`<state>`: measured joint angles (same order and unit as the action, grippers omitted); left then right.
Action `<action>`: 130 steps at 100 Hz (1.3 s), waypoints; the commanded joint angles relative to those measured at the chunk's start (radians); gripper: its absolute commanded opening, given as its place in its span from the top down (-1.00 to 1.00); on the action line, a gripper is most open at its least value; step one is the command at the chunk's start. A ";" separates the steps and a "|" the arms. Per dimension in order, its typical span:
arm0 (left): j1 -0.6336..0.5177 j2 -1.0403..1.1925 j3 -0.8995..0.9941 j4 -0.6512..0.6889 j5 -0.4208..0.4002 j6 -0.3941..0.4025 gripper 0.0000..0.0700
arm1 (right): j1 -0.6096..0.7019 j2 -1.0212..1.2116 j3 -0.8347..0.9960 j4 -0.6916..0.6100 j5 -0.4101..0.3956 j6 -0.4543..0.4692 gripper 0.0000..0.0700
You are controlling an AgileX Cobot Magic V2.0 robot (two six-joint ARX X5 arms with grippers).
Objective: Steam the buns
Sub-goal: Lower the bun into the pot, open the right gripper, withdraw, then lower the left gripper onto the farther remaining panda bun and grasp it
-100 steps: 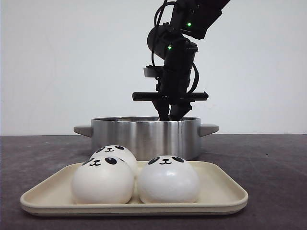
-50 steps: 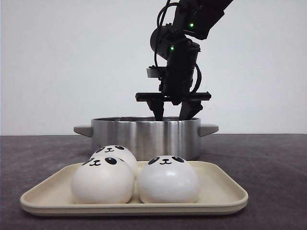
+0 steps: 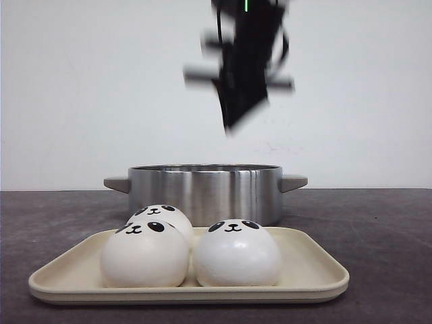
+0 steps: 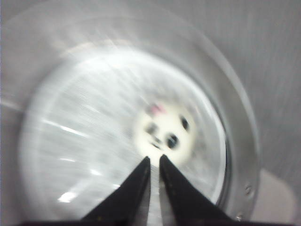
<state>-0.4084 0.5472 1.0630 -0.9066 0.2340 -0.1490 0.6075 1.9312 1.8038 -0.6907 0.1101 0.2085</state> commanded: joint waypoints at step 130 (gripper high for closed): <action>-0.233 1.040 0.016 0.256 -0.073 -0.251 -0.92 | 0.506 -0.863 0.030 -0.359 0.497 0.074 0.98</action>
<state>-0.6327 1.5513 1.0630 -0.6540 0.1680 -0.3573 1.0996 1.0622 1.8145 -1.0496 0.6037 0.2672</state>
